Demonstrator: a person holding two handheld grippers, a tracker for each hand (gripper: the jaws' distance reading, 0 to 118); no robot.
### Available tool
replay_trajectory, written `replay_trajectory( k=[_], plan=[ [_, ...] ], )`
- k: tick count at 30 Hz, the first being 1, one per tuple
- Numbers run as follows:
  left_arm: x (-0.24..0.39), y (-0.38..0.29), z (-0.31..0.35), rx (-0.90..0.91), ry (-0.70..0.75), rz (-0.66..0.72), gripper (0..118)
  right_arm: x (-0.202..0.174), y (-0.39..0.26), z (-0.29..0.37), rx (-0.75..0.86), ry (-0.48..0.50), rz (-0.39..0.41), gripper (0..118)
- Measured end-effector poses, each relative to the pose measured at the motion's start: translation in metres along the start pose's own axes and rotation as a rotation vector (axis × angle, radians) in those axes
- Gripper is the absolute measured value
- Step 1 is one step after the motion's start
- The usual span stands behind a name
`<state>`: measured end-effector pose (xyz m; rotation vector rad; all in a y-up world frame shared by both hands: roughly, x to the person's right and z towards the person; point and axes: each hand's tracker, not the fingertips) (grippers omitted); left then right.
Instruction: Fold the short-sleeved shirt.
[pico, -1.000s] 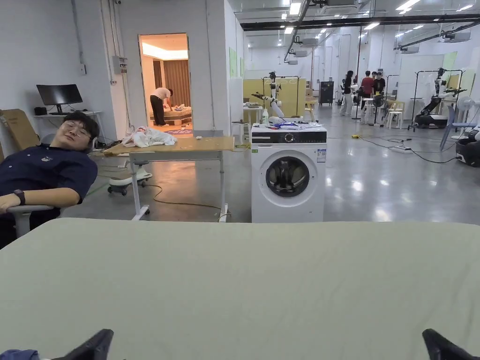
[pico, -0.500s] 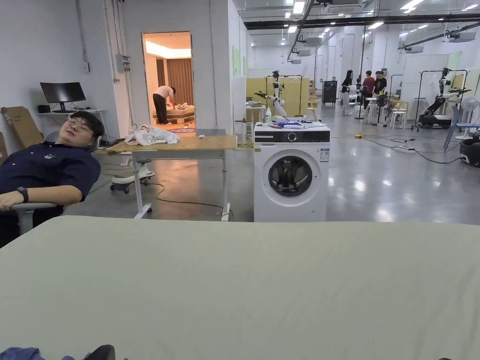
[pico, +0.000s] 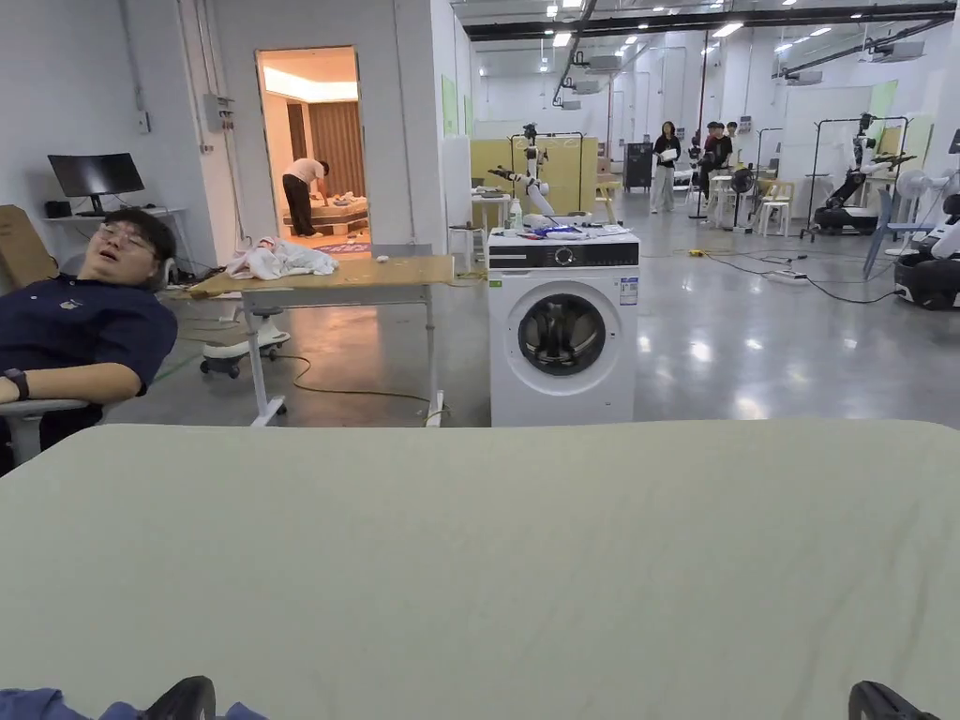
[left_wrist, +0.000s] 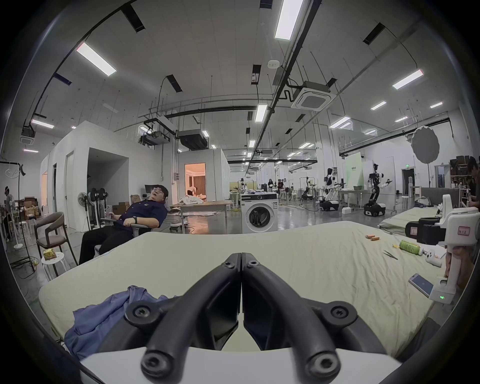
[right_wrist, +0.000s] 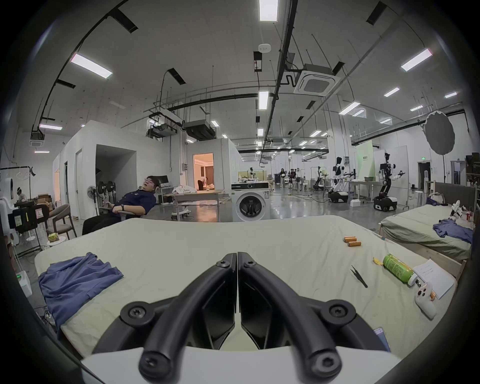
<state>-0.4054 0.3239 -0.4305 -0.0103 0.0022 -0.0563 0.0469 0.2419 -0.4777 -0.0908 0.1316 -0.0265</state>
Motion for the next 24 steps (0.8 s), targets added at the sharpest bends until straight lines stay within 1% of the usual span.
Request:
replay_trajectory(
  k=[3, 7, 12, 17, 24],
  plan=[
    [0.004, 0.0, 0.001, 0.002, -0.018, 0.012, 0, -0.001, 0.002, 0.002, 0.003, 0.014, -0.021, 0],
    [0.008, 0.001, 0.002, 0.003, -0.026, 0.03, 0, -0.004, 0.009, 0.008, 0.021, 0.012, 0.002, 0],
    [0.011, 0.001, 0.002, -0.014, -0.015, 0.042, 0, -0.005, 0.011, 0.011, 0.029, 0.02, 0.0, 0],
    [0.013, 0.003, 0.004, 0.002, -0.025, 0.025, 0, -0.007, 0.01, 0.013, 0.037, 0.008, 0.021, 0],
    [0.013, 0.005, 0.006, 0.018, -0.029, 0.029, 0, -0.005, 0.012, 0.015, 0.037, 0.014, 0.013, 0]
  ],
)
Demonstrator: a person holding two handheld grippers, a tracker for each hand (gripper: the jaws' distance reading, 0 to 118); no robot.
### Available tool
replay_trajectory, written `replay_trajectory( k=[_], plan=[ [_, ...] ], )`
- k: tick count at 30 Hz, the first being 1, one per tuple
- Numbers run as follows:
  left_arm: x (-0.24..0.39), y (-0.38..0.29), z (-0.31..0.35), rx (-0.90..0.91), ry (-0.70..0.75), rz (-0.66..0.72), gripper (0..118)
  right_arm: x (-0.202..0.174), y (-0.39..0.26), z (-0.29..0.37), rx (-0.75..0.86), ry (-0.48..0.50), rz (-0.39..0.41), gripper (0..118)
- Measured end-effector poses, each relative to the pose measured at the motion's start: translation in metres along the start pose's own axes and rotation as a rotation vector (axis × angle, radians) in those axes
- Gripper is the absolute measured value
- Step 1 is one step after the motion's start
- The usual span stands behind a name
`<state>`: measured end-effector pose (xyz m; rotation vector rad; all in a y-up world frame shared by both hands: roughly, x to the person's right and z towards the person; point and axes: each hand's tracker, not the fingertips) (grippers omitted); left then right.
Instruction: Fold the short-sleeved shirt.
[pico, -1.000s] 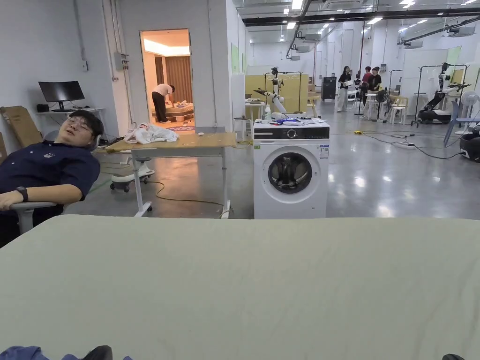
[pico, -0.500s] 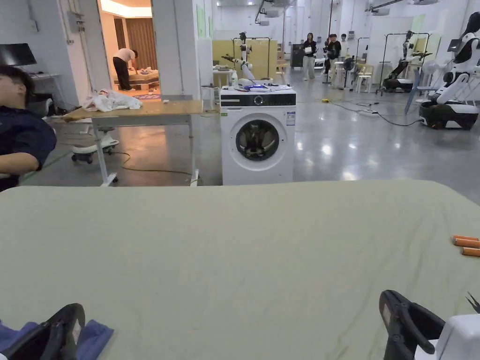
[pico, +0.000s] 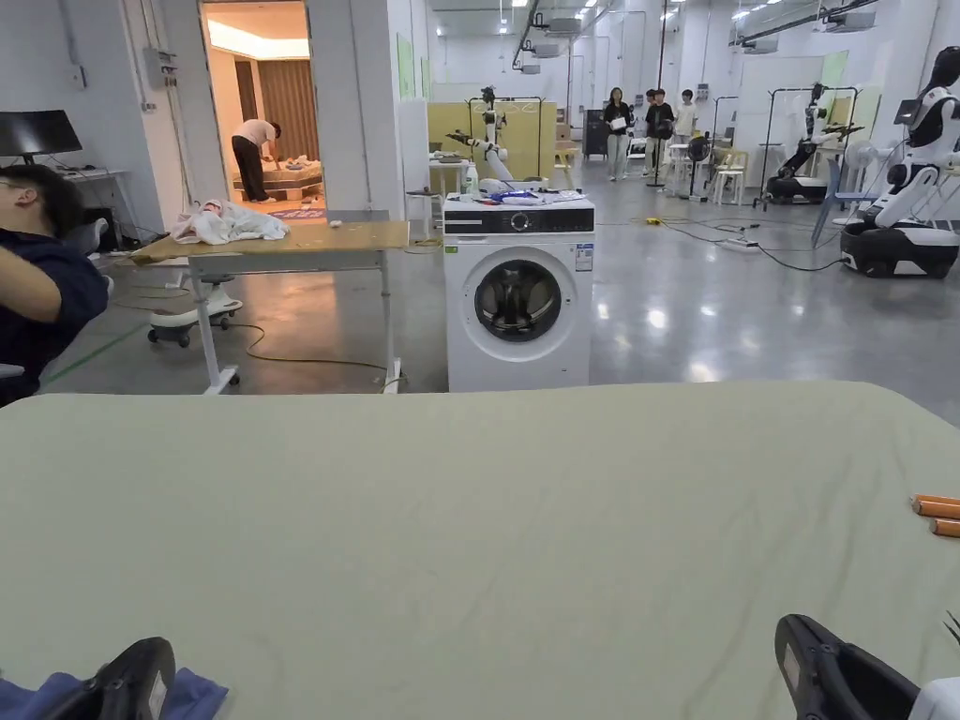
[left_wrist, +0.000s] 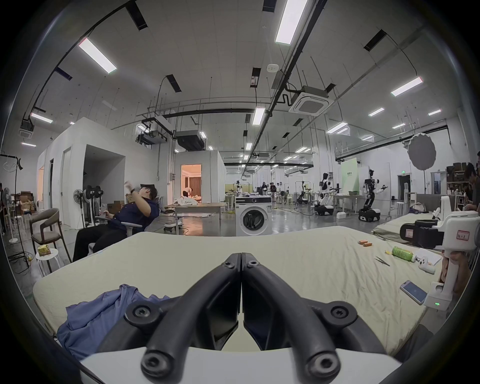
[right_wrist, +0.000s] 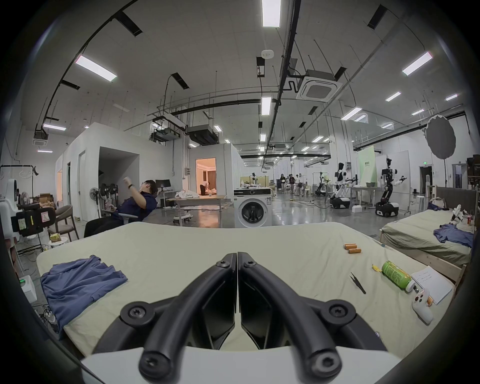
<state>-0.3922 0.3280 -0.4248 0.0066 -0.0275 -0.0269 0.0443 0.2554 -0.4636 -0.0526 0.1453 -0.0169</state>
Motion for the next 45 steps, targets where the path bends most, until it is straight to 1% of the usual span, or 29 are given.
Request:
replay_trajectory(
  k=[11, 17, 22, 25, 29, 33, 36, 37, 40, 41, 45],
  plan=[
    [-0.001, 0.001, 0.002, -0.002, -0.001, -0.002, 0, -0.005, 0.005, 0.004, 0.01, 0.015, 0.003, 0],
    [-0.009, 0.0, 0.007, 0.011, 0.002, 0.04, 0, -0.009, 0.007, 0.004, 0.009, 0.026, 0.001, 0],
    [-0.01, 0.0, 0.009, 0.008, 0.015, 0.033, 0, -0.011, 0.007, 0.005, 0.006, 0.033, 0.001, 0],
    [-0.007, -0.001, 0.01, -0.008, 0.049, 0.012, 0, -0.012, 0.008, 0.003, 0.005, 0.046, -0.004, 0],
    [-0.008, -0.003, 0.01, -0.007, 0.049, 0.017, 0, -0.017, 0.011, -0.001, 0.008, 0.053, 0.004, 0],
    [-0.015, 0.0, 0.019, 0.016, 0.07, 0.028, 0, -0.025, 0.014, -0.008, 0.013, 0.083, -0.002, 0],
    [-0.022, 0.002, 0.03, 0.017, 0.098, 0.015, 0, -0.036, 0.014, -0.014, 0.017, 0.129, -0.006, 0],
    [-0.025, 0.003, 0.034, 0.013, 0.116, 0.009, 0, -0.04, 0.015, -0.017, 0.012, 0.155, -0.025, 0],
    [-0.035, 0.003, 0.044, 0.008, 0.154, 0.011, 0, -0.05, 0.014, -0.026, -0.001, 0.24, -0.117, 0],
    [-0.039, 0.002, 0.047, 0.008, 0.167, 0.018, 0, -0.053, 0.014, -0.03, -0.002, 0.259, -0.127, 0],
    [-0.052, -0.002, 0.06, 0.002, 0.205, 0.035, 1, -0.071, 0.012, -0.043, -0.028, 0.295, -0.106, 0]
  ],
)
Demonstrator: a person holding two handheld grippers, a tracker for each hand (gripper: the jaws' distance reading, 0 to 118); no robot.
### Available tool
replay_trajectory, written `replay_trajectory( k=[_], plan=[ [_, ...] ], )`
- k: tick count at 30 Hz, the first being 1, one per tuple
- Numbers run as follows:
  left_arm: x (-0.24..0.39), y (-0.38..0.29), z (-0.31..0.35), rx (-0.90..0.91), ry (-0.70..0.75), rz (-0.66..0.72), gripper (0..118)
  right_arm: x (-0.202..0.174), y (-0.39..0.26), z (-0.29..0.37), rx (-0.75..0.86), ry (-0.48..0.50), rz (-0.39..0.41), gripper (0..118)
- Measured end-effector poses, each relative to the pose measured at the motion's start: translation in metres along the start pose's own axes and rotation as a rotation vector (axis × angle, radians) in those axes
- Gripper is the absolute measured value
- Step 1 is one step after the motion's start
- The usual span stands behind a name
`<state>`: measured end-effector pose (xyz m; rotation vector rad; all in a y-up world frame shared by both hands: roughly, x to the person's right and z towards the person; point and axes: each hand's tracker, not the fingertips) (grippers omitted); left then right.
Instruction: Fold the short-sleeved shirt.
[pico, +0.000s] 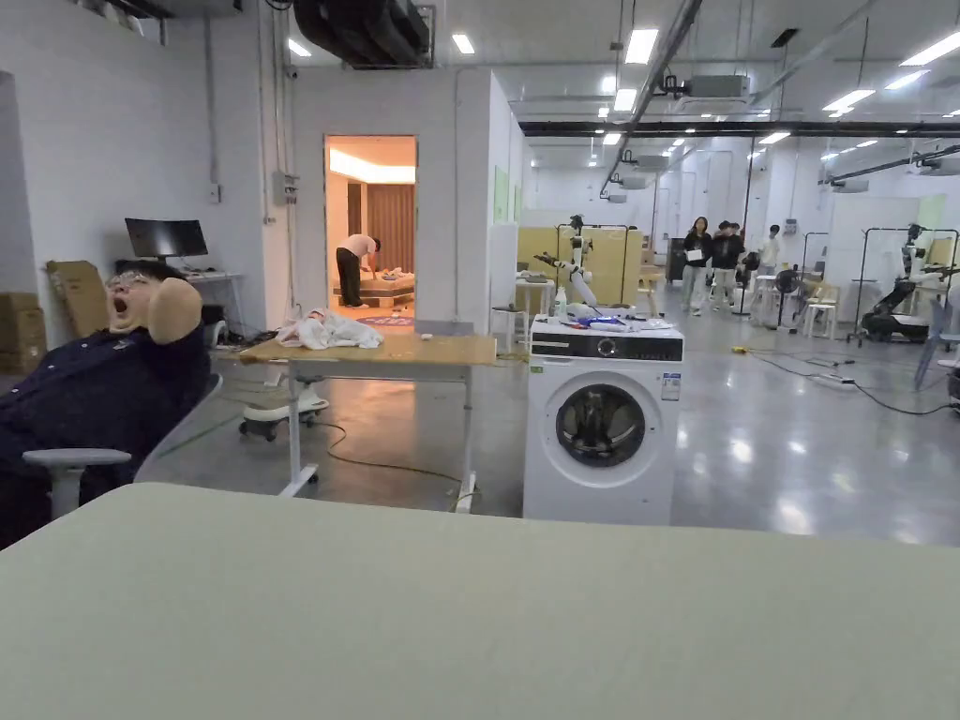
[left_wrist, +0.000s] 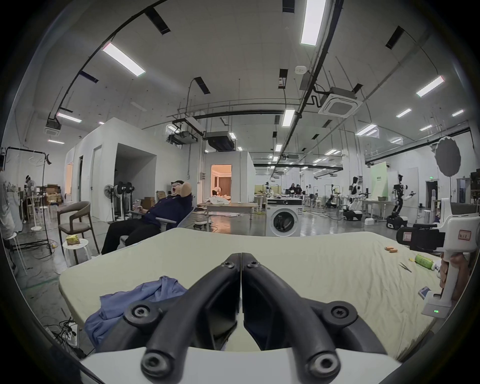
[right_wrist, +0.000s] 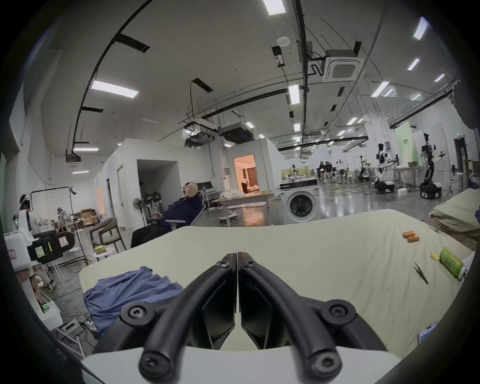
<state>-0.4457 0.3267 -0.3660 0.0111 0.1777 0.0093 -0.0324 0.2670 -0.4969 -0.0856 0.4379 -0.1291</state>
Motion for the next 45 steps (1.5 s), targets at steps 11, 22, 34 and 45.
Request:
replay_trajectory(
  k=[11, 22, 34, 45],
  plan=[
    [-0.052, -0.007, -0.014, -0.131, 0.065, -0.063, 67, -0.034, -0.01, -0.026, -0.046, 0.124, 0.031, 0],
    [-0.155, -0.139, -0.245, -0.686, -0.031, 0.011, 103, -0.026, -0.038, -0.009, -0.205, 0.099, 0.098, 0],
    [-0.163, -0.204, -0.304, -0.888, -0.041, -0.023, 68, 0.002, -0.063, 0.013, -0.369, -0.01, 0.104, 0],
    [-0.168, -0.15, -0.292, -0.749, 0.056, 0.161, 0, 0.013, -0.065, 0.049, -0.378, -0.046, 0.148, 0]
  ],
)
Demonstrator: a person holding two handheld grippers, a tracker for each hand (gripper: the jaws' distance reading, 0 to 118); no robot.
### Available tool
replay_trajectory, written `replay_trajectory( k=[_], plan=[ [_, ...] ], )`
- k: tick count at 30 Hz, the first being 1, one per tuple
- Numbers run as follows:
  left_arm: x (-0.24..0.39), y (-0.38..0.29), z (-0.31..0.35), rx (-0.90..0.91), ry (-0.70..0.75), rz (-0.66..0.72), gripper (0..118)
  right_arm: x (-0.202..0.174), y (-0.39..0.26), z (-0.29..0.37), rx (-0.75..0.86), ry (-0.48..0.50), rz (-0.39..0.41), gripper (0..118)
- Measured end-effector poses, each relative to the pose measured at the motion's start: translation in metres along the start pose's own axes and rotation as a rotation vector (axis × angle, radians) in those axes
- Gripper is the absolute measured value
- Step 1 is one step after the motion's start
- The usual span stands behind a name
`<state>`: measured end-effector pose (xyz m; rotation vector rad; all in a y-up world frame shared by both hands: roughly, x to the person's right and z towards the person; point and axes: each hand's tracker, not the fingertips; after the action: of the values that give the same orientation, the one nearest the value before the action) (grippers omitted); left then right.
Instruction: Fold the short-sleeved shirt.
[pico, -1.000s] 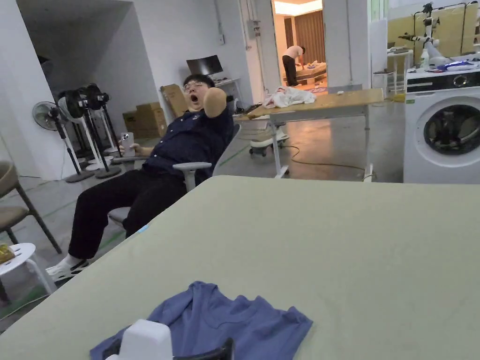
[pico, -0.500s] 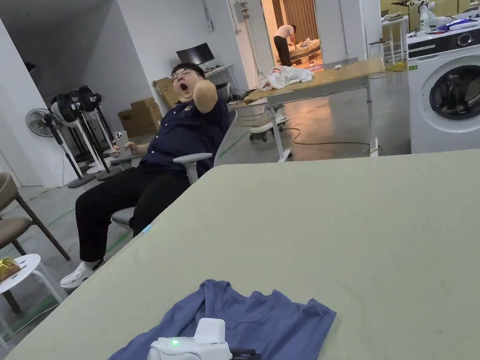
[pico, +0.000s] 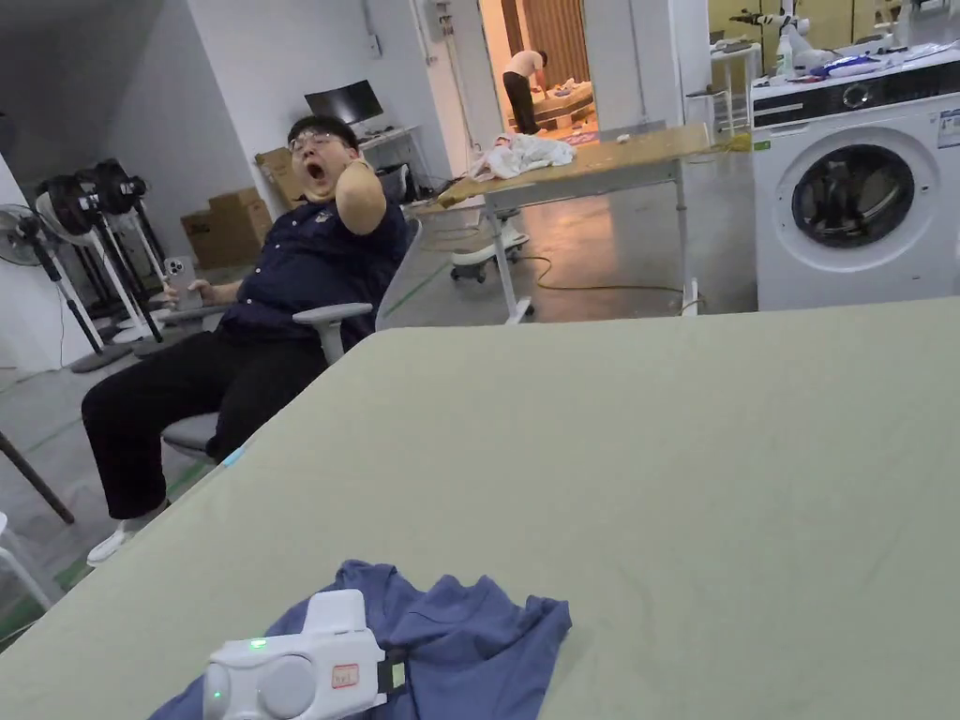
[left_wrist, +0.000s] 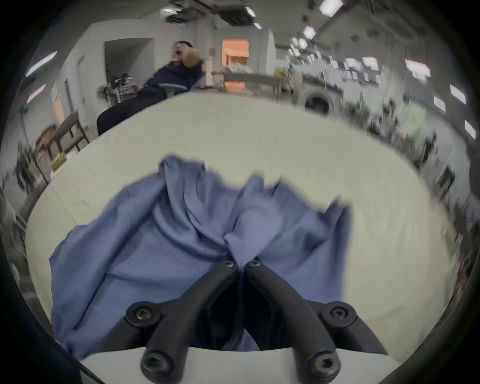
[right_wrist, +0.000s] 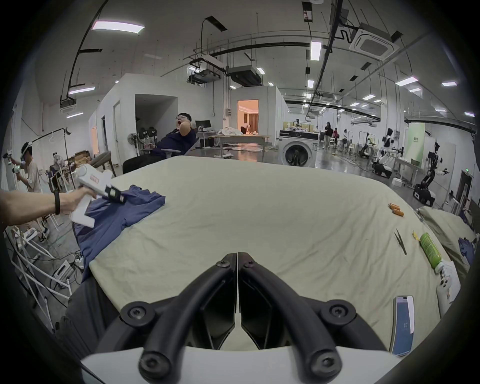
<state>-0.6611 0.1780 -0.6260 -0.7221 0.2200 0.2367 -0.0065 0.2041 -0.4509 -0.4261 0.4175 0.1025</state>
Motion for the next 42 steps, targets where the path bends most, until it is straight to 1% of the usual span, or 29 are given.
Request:
replay_trajectory(
  k=[1, 2, 4, 6, 8, 10, 13, 15, 17, 19, 23, 25, 27, 28, 30, 31, 32, 34, 35, 37, 38, 39, 40, 42],
  plan=[
    [-0.004, 0.008, 0.013, 0.047, -0.052, 0.073, 0, 0.002, -0.002, 0.004, 0.004, -0.003, -0.006, 0],
    [-0.005, 0.017, 0.023, 0.079, -0.068, 0.098, 0, 0.004, -0.003, 0.006, 0.003, -0.008, -0.012, 0],
    [0.003, 0.041, 0.05, 0.17, -0.077, 0.113, 0, 0.007, -0.005, 0.014, 0.001, -0.019, -0.02, 0],
    [0.013, 0.066, 0.07, 0.26, -0.146, 0.136, 0, 0.011, -0.006, 0.022, 0.009, -0.021, -0.028, 0],
    [0.039, 0.098, 0.092, 0.346, -0.166, 0.08, 0, 0.014, -0.006, 0.03, 0.022, -0.029, -0.041, 0],
    [0.078, 0.126, 0.101, 0.384, -0.247, 0.012, 0, 0.017, -0.007, 0.038, 0.039, -0.048, -0.056, 0],
    [0.156, 0.147, 0.1, 0.37, -0.326, -0.14, 0, 0.023, -0.007, 0.052, 0.066, -0.086, -0.089, 0],
    [0.216, 0.136, 0.083, 0.337, -0.392, -0.204, 0, 0.028, -0.008, 0.061, 0.079, -0.104, -0.121, 0],
    [0.278, 0.109, 0.057, 0.25, -0.478, -0.274, 0, 0.034, -0.01, 0.071, 0.089, -0.127, -0.145, 0],
    [0.334, 0.067, 0.03, 0.161, -0.567, -0.316, 0, 0.041, -0.012, 0.081, 0.093, -0.155, -0.151, 0],
    [0.433, -0.047, 0.002, -0.031, -0.776, -0.368, 0, 0.054, -0.019, 0.106, 0.095, -0.235, -0.164, 0],
    [0.478, -0.104, 0.004, -0.131, -0.858, -0.441, 0, 0.061, -0.025, 0.119, 0.091, -0.269, -0.185, 0],
    [0.51, -0.156, 0.019, -0.166, -0.909, -0.507, 0, 0.067, -0.031, 0.13, 0.088, -0.305, -0.209, 0],
    [0.523, -0.182, 0.025, -0.212, -0.94, -0.496, 0, 0.07, -0.034, 0.134, 0.087, -0.32, -0.221, 0],
    [0.546, -0.223, 0.042, -0.275, -1.029, -0.551, 0, 0.075, -0.04, 0.141, 0.077, -0.347, -0.24, 0],
    [0.555, -0.24, 0.051, -0.283, -1.048, -0.572, 0, 0.076, -0.042, 0.143, 0.077, -0.356, -0.246, 0],
    [0.565, -0.254, 0.06, -0.281, -1.071, -0.637, 0, 0.077, -0.046, 0.145, 0.075, -0.362, -0.251, 0],
    [0.571, -0.269, 0.074, -0.237, -1.079, -0.721, 1, 0.079, -0.049, 0.146, 0.072, -0.374, -0.267, 0],
    [0.571, -0.271, 0.077, -0.207, -1.057, -0.734, 15, 0.079, -0.05, 0.146, 0.076, -0.371, -0.277, 0],
    [0.56, -0.262, 0.074, -0.222, -1.054, -0.678, 66, 0.08, -0.053, 0.142, 0.082, -0.349, -0.306, 0],
    [0.55, -0.251, 0.074, -0.233, -1.088, -0.614, 80, 0.079, -0.052, 0.14, 0.085, -0.343, -0.31, 0],
    [0.537, -0.237, 0.082, -0.192, -1.076, -0.574, 84, 0.079, -0.05, 0.137, 0.094, -0.335, -0.309, 0],
    [0.522, -0.221, 0.093, -0.114, -1.052, -0.554, 84, 0.078, -0.048, 0.133, 0.101, -0.324, -0.3, 0],
    [0.489, -0.183, 0.12, 0.028, -0.992, -0.57, 84, 0.077, -0.04, 0.125, 0.114, -0.31, -0.274, 0]
  ],
)
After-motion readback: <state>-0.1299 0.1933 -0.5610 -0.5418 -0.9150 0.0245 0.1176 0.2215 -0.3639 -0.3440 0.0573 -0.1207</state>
